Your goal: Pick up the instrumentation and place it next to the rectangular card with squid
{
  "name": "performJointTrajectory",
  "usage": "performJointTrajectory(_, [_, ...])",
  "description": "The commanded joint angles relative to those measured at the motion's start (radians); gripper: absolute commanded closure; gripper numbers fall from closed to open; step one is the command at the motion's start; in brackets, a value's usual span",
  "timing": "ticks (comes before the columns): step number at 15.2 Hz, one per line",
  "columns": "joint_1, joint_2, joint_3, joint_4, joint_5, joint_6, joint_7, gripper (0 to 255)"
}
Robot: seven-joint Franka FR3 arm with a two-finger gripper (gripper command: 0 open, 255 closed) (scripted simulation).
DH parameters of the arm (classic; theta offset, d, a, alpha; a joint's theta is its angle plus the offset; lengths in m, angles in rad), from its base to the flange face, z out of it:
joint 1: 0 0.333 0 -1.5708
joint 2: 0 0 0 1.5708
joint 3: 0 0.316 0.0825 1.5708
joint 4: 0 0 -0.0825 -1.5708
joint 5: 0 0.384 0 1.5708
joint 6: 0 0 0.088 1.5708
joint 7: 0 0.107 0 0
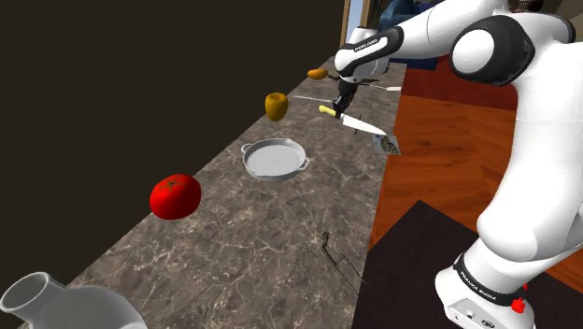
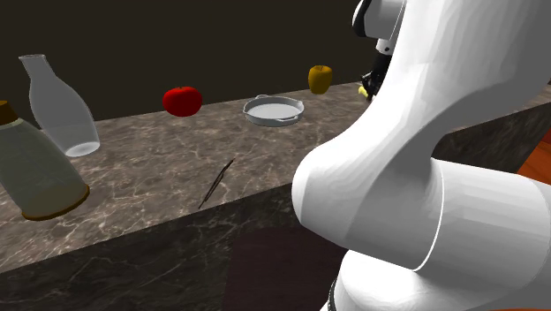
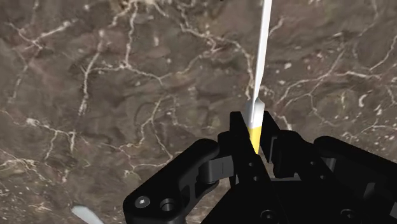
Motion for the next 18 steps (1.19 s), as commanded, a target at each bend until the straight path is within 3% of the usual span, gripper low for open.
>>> performJointTrajectory(1, [0.000, 0.009, 0.000, -0.012, 0.001, 0.021, -0.002, 255])
performJointTrajectory(8, [0.000, 0.051, 0.001, -0.045, 0.004, 0.096, -0.010, 255])
performJointTrajectory(16, [0.001, 0.051, 0.001, -0.045, 0.004, 0.096, -0.010, 255])
performJointTrajectory(17, [0.001, 0.052, 0.001, -0.042, 0.004, 0.094, -0.008, 0])
performJointTrajectory(18, [0.002, 0.053, 0.001, -0.041, 0.004, 0.095, -0.008, 0])
